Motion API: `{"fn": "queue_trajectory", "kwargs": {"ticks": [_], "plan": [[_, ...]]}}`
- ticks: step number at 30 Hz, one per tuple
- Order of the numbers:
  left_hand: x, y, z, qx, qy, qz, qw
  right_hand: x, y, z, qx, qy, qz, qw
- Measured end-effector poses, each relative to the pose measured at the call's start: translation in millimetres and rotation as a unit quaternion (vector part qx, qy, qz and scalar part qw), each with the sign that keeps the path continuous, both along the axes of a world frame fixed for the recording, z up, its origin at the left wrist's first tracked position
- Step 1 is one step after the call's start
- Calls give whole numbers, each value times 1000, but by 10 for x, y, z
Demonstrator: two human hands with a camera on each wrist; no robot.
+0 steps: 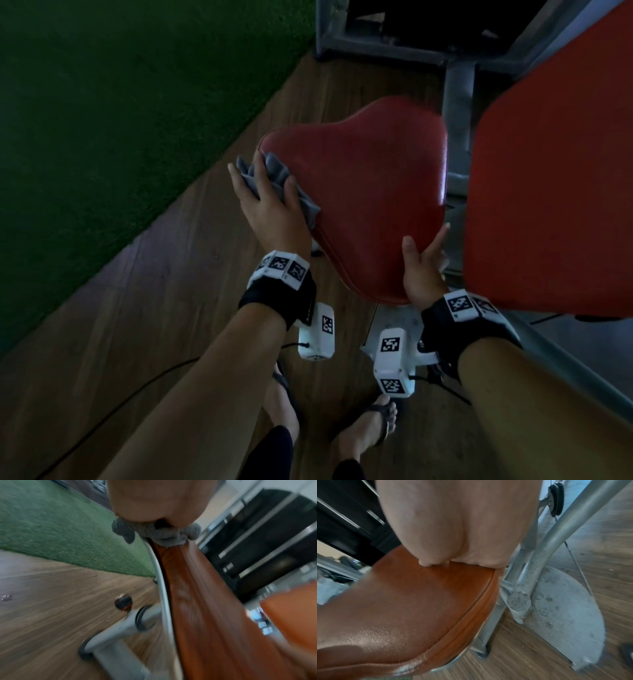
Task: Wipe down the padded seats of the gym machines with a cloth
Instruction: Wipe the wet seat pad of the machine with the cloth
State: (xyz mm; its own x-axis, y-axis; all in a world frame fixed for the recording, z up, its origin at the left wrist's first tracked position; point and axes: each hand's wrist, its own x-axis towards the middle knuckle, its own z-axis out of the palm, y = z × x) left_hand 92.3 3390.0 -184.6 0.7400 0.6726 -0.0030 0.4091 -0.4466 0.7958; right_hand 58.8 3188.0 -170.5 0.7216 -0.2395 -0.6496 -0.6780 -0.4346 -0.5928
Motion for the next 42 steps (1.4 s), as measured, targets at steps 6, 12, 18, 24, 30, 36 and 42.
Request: {"fn": "queue_trajectory", "kwargs": {"ticks": [6,12,18,24,30,36,42], "plan": [[-229,-361,-77,45,-13,-41,998,-17,-161,23,70,-7,29,997],[-669,-923,-59,-5,8,-128,992,-55,-211,-12,72,-17,59,996],[-547,-618,-83,5,-18,-173,985,-36,-209,46,90,-22,51,994],[-429,-603,-16,-2,0,-106,994,-37,-218,-5,92,-31,41,994],[-607,-736,-28,-20,-6,-154,988,-30,-236,-75,104,-44,35,993],[-417,-594,25,-22,-16,-116,993,-20,-227,-93,121,-43,23,991],[-659,-832,38,-27,11,-155,988,-30,-217,-48,117,-43,20,992]]}}
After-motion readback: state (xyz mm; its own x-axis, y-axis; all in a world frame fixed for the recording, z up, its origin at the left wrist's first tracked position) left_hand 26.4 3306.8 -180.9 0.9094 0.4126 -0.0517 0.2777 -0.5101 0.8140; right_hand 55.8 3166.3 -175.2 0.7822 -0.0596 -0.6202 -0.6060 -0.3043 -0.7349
